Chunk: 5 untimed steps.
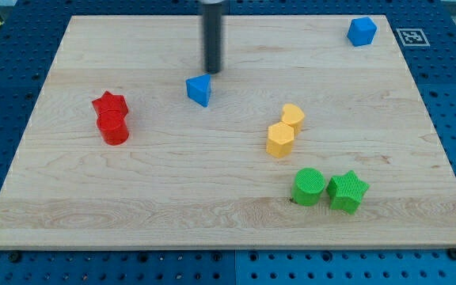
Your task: Slide blue triangle closer to blue cube
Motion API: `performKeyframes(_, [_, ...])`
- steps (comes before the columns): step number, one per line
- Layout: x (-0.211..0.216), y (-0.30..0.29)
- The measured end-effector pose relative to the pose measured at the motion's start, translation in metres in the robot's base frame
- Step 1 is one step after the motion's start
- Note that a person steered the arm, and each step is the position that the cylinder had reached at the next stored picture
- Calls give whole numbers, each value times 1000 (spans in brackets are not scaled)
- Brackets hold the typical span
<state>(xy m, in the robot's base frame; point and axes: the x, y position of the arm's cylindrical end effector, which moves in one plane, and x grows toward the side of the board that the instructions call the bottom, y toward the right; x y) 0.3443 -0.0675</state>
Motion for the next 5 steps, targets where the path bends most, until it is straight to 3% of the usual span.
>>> performKeyframes(1, [20,-43])
performKeyframes(3, [56,-24])
performKeyframes(5, [58,37])
